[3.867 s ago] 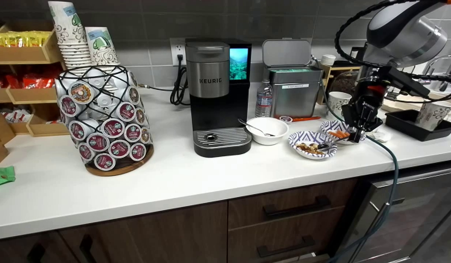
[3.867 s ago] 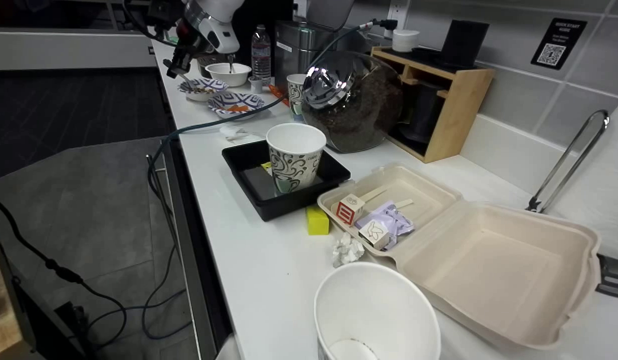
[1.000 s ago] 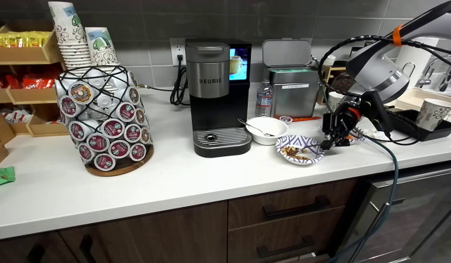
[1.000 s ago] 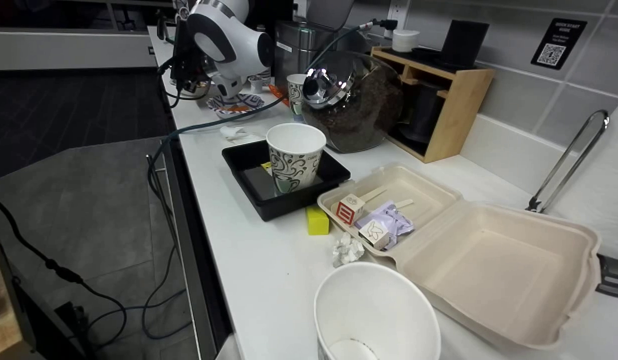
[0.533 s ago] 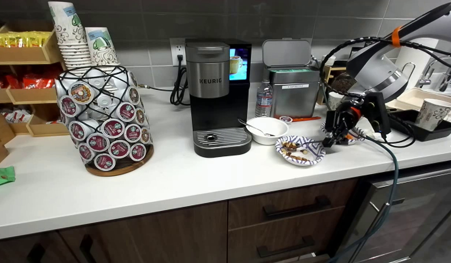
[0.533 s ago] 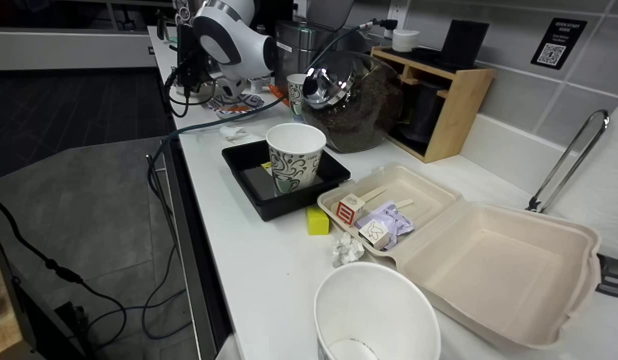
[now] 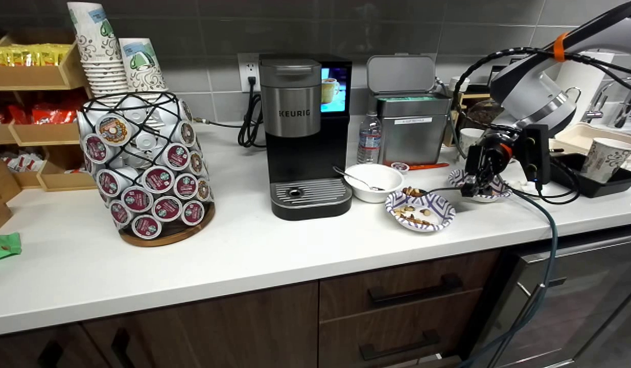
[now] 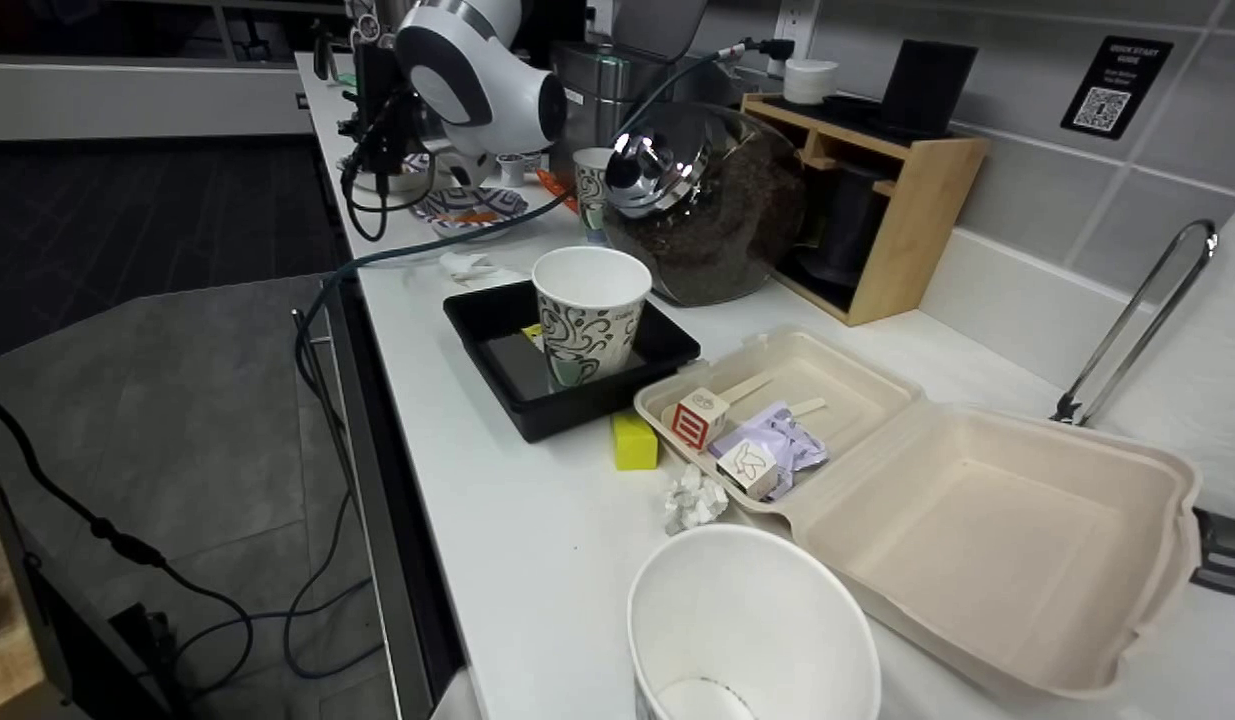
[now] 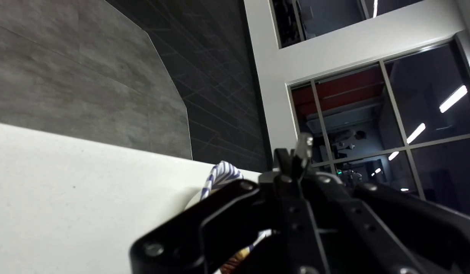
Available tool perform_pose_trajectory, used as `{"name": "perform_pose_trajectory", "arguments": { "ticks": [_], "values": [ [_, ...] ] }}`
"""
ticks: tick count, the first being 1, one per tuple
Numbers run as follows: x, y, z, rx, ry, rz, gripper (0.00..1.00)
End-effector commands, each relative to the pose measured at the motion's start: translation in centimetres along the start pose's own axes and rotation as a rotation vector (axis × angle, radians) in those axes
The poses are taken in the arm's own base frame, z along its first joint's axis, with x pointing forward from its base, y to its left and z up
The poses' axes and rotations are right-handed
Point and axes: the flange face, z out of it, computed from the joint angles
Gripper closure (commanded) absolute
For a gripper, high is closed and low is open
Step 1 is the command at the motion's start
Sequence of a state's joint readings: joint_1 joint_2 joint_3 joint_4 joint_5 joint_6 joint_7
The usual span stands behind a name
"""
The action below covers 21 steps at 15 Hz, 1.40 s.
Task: Use the silver spoon to place some contents from the middle bowl into the white bowl.
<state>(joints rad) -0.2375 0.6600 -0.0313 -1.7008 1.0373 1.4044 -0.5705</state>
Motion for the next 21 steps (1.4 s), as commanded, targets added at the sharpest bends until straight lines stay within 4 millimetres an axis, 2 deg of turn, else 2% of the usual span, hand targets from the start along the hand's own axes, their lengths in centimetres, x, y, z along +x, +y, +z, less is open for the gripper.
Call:
{"name": "perform_pose_trajectory", "arguments": {
  "ticks": [1,4,11,14,21],
  "values": [
    [-0.5,-0.4,-0.4,0.008,-0.031,-0.047,0.99],
    [-0.9,-1.8,-0.4,-0.004,-0.017,-0.080,0.99],
    [-1.5,-7.1,-0.1,-0.057,0.033,-0.116,0.99],
    [-1.0,-8.7,0.0,-0.063,0.041,-0.110,0.99],
    [1.1,-11.3,-0.2,-0.029,0.096,-0.002,0.99]
  ]
}}
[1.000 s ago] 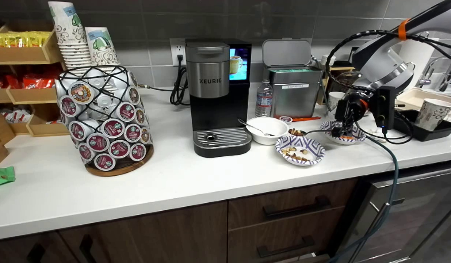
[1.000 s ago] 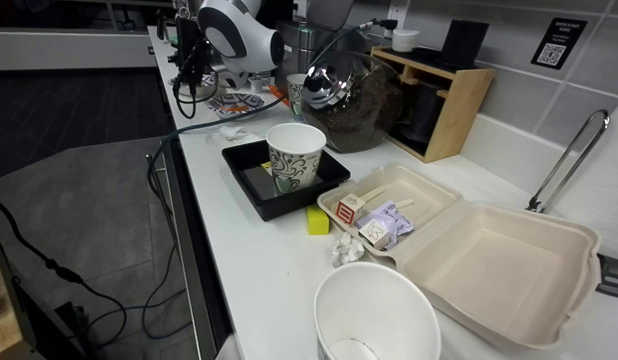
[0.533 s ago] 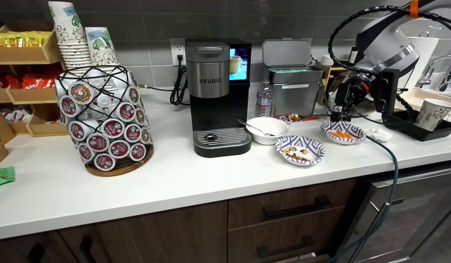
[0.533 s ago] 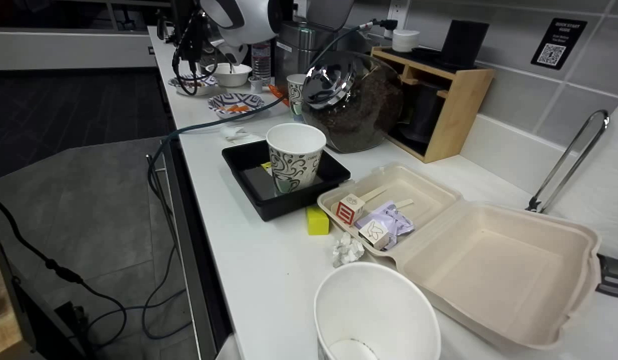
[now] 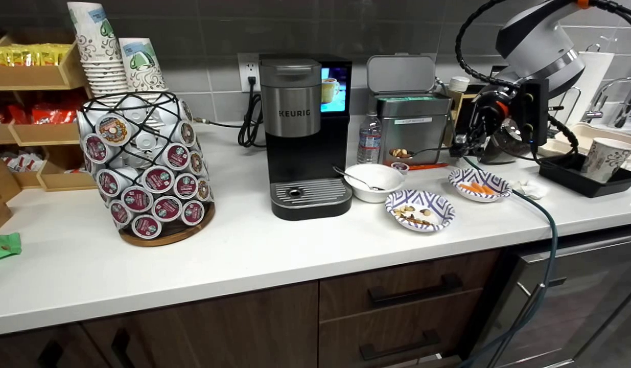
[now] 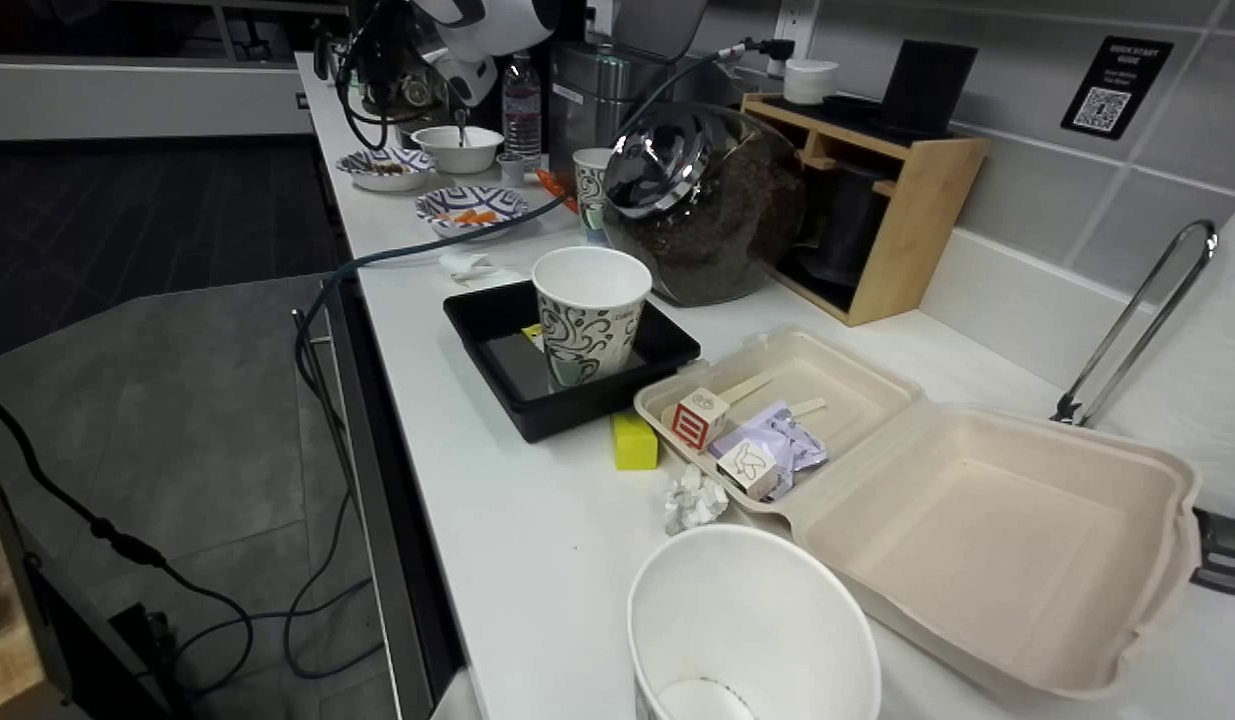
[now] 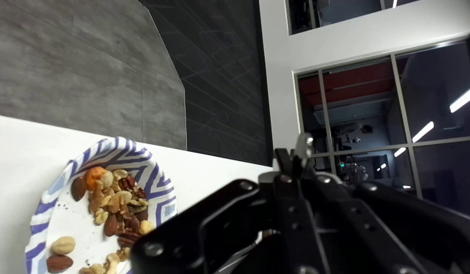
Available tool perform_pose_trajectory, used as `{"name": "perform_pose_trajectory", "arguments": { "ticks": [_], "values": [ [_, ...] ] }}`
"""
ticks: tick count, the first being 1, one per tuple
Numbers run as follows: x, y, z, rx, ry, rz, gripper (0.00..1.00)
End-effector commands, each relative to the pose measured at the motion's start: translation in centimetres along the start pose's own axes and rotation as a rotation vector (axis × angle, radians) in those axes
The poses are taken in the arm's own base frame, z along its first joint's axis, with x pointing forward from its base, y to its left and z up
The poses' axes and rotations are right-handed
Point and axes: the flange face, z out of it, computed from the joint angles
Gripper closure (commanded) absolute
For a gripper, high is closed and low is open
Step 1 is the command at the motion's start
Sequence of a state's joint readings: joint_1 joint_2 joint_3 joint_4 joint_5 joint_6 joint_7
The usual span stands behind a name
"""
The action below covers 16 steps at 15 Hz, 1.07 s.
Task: Use the silver spoon to place some contents from the middle bowl into the white bowl.
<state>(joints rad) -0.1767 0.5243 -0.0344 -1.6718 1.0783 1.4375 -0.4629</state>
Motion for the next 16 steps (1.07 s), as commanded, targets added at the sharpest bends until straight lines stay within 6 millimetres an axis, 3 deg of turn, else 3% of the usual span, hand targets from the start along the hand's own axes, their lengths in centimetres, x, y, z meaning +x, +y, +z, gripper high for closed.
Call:
{"name": "perform_pose_trajectory", "arguments": {
  "ticks": [1,8,16],
  "values": [
    [1.7,-1.3,-0.1,0.028,0.050,0.074,0.99],
    [3.4,-2.6,1.7,-0.122,0.111,0.188,0.99],
    [3.9,-5.2,3.0,-0.505,0.298,0.048,0.99]
  ]
}}
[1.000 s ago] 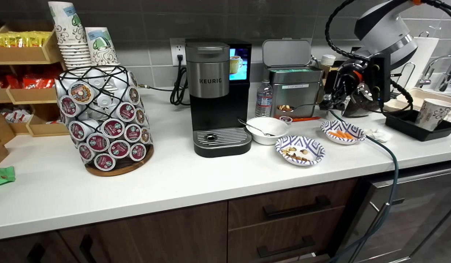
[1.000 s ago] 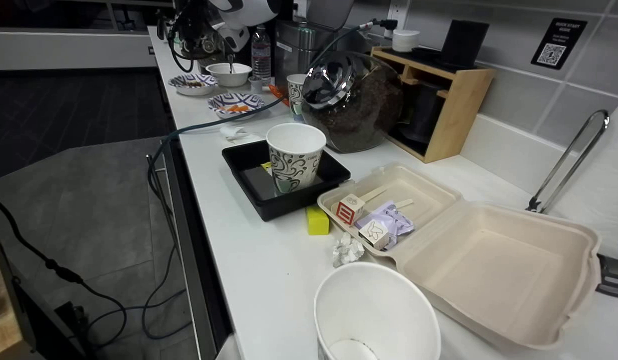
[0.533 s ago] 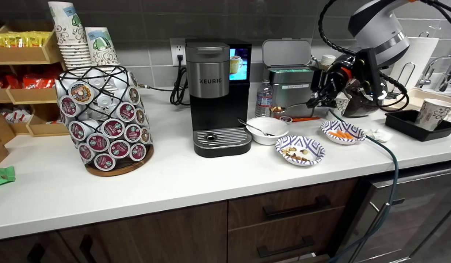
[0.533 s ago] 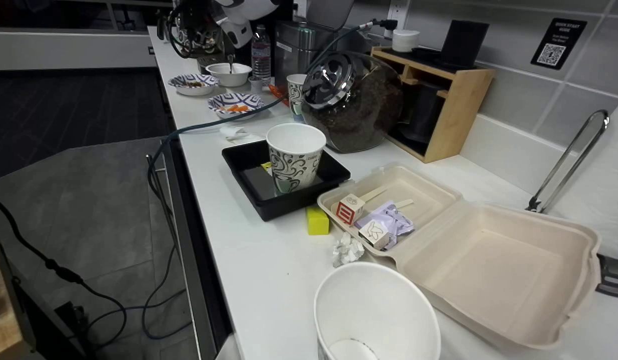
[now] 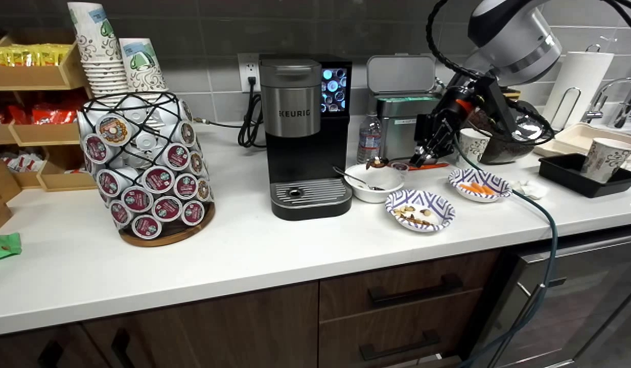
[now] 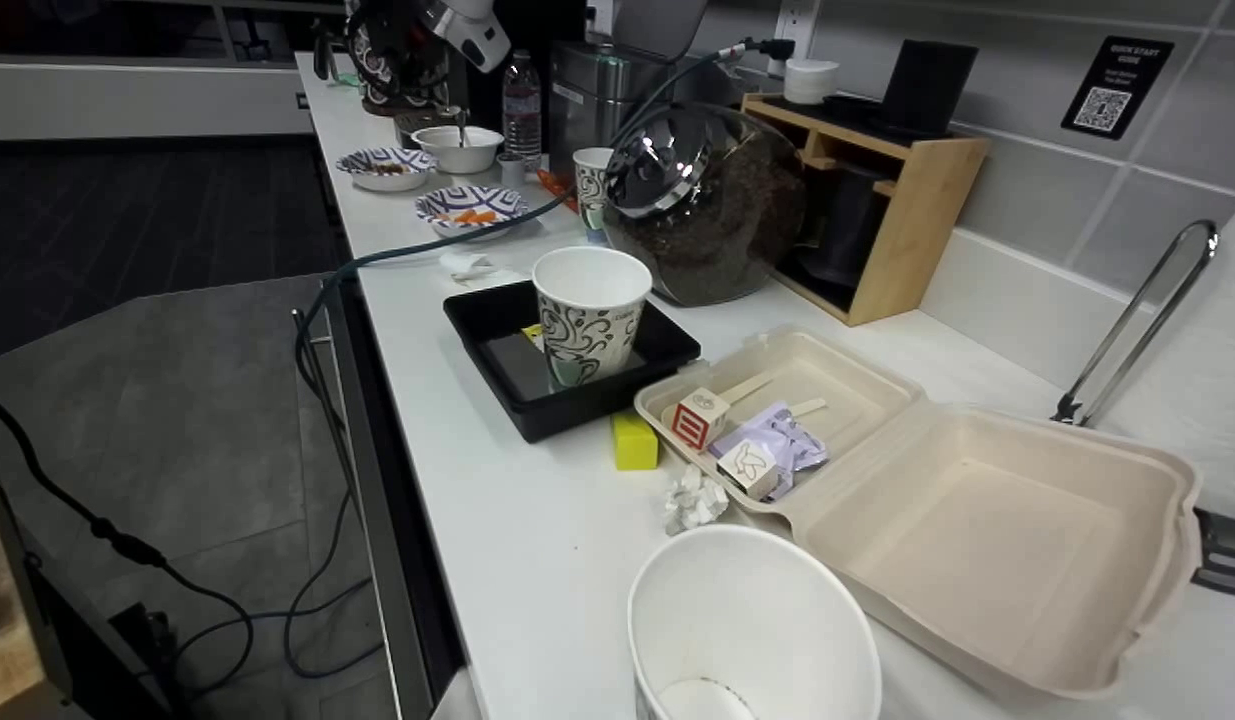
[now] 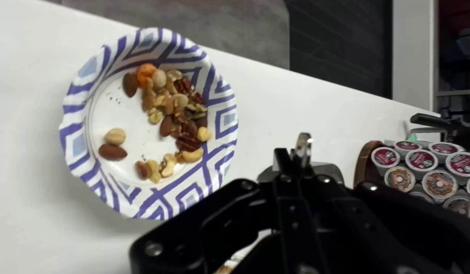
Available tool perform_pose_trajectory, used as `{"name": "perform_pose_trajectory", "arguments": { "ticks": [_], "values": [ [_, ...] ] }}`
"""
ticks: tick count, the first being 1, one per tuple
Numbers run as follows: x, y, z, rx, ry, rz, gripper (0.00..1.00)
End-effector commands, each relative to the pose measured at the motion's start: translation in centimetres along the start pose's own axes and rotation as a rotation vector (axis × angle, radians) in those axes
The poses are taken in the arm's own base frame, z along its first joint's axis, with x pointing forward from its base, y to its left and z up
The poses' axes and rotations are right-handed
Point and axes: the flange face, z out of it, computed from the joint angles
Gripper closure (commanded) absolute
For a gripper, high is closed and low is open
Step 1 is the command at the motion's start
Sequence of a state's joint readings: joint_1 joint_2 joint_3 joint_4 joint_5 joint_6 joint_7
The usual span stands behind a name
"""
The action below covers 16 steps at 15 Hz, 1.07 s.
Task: Use the silver spoon to place some contents from the middle bowl into the white bowl.
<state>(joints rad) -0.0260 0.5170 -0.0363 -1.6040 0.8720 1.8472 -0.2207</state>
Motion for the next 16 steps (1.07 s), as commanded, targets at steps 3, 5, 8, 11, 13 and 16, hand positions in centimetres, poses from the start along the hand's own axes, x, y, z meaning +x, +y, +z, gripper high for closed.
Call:
{"name": "perform_pose_trajectory", "arguments": {
  "ticks": [3,5,8,11,13,16],
  "values": [
    [-1.2,-2.1,-1.2,-0.245,0.180,-0.096,0.99],
    [-1.7,-2.4,-1.3,-0.312,0.228,-0.129,0.99],
    [-3.4,-2.5,-0.8,-0.335,0.187,-0.114,0.99],
    [-5.2,-1.9,-0.9,-0.262,0.066,-0.069,0.99],
    [-6.2,-1.1,-2.2,-0.188,0.020,-0.041,0.99],
    [-7.9,0.7,-4.5,-0.086,-0.079,0.043,0.99]
  ]
}}
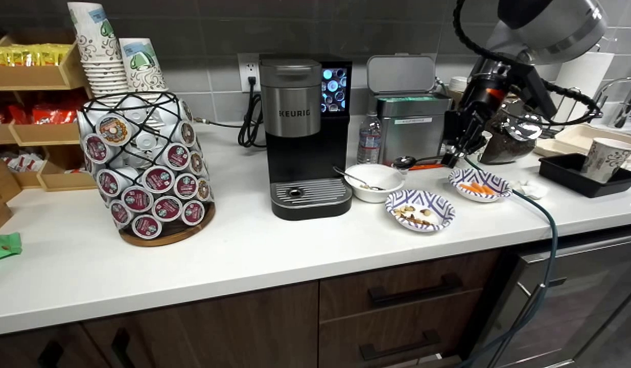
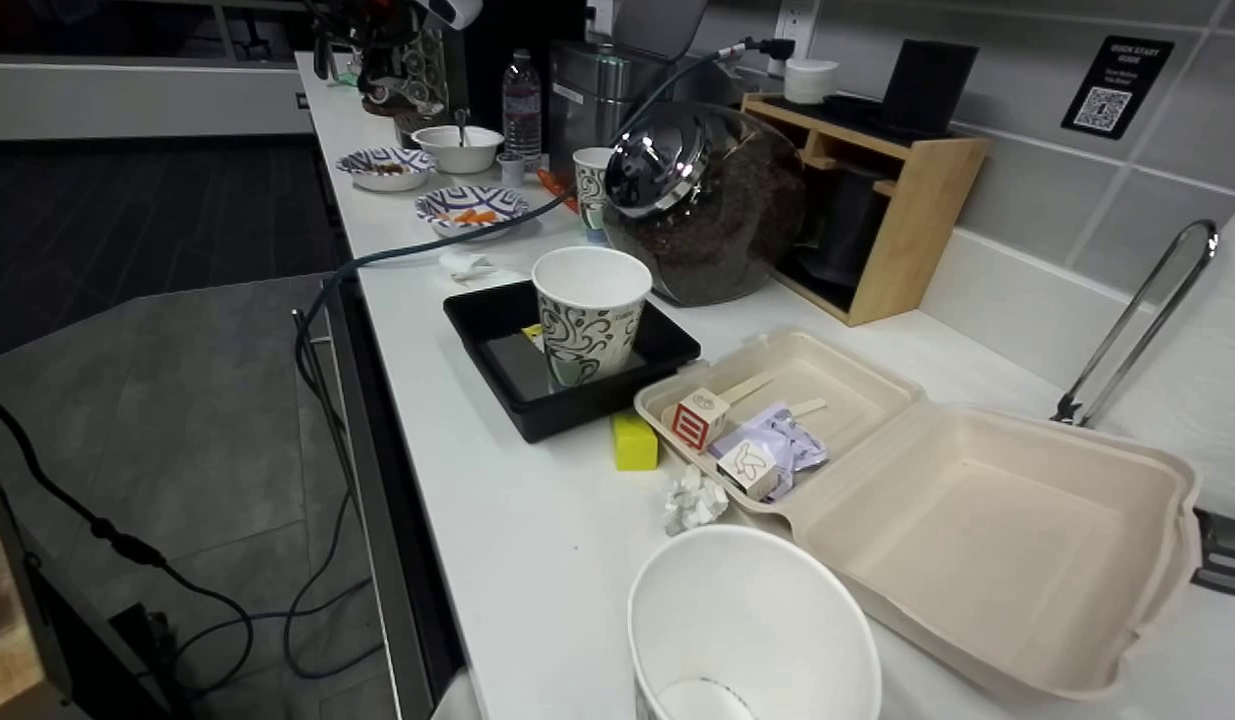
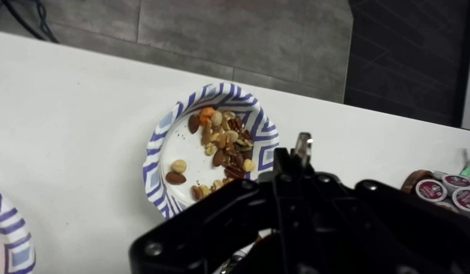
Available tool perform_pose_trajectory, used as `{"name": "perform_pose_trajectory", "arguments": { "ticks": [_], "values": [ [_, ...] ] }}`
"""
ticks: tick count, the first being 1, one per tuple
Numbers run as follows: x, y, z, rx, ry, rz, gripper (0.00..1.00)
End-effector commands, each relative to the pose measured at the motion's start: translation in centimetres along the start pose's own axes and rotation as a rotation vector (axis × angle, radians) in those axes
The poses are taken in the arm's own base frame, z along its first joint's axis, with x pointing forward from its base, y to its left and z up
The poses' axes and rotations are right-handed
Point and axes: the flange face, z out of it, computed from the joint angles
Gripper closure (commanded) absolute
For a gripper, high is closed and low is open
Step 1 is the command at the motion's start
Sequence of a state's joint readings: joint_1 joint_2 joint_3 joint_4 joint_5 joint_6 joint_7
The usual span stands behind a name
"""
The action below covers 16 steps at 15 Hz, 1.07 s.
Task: Use the silver spoon to place some contents from the middle bowl into the white bowl.
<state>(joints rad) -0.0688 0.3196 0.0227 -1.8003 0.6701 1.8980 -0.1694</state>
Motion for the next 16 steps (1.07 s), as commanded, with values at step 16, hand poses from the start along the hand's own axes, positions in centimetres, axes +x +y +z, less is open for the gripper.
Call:
{"name": "perform_pose_trajectory", "arguments": {
  "ticks": [16],
  "values": [
    [-5.2,18.4,-8.4,0.287,-0.160,0.385,0.99]
  ]
}}
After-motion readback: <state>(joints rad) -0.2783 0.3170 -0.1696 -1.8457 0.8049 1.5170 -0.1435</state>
